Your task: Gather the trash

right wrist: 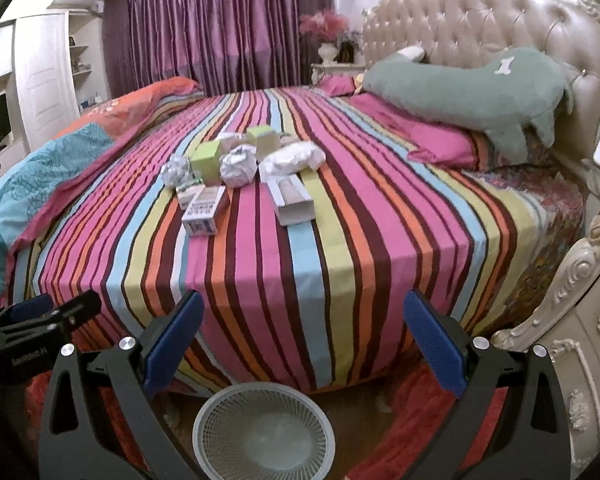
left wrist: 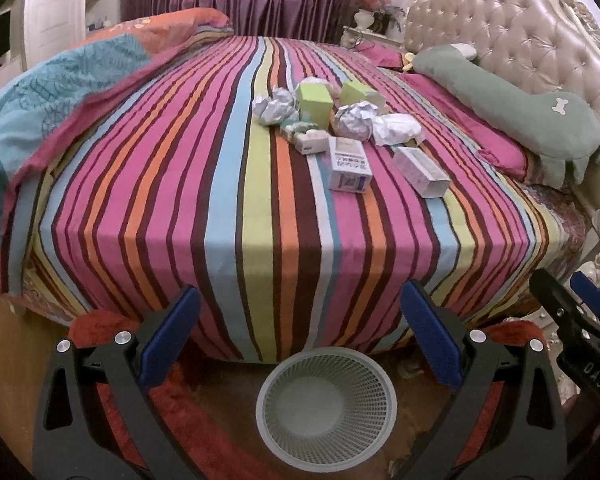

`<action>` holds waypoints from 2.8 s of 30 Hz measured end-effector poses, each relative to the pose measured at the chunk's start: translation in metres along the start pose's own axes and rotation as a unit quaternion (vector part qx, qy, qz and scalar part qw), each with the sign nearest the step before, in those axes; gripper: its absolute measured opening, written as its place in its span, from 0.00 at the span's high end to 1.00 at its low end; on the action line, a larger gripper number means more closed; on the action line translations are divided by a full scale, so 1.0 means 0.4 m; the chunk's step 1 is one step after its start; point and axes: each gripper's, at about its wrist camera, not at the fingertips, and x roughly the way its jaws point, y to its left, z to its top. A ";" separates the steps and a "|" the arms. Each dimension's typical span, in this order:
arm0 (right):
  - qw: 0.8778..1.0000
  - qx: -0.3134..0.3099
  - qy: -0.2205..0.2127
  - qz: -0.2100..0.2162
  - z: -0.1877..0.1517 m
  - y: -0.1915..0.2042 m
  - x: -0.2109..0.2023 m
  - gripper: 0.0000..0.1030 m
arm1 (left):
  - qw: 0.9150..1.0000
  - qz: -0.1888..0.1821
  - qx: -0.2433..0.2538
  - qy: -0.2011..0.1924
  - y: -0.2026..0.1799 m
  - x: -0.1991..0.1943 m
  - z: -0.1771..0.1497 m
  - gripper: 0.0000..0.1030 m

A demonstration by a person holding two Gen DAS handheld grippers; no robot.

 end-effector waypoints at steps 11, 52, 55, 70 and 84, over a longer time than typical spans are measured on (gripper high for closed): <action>0.999 -0.032 0.036 0.008 -0.018 0.013 0.082 0.07 | 0.999 0.000 -0.007 0.038 0.018 0.105 -0.004 0.06; 0.990 -0.117 0.046 0.068 0.202 -0.004 0.489 0.08 | 0.997 0.014 -0.011 0.075 -0.126 0.487 0.310 0.06; 0.988 -0.130 0.049 0.061 0.200 0.008 0.508 0.08 | 0.996 0.029 -0.007 0.082 -0.129 0.506 0.309 0.12; 0.991 -0.083 0.071 0.072 0.219 0.002 0.522 0.56 | 0.997 0.043 0.017 0.067 -0.123 0.494 0.323 0.54; 0.990 -0.009 0.094 0.102 0.217 -0.058 0.371 0.56 | 0.998 -0.006 0.043 0.043 -0.116 0.339 0.266 0.54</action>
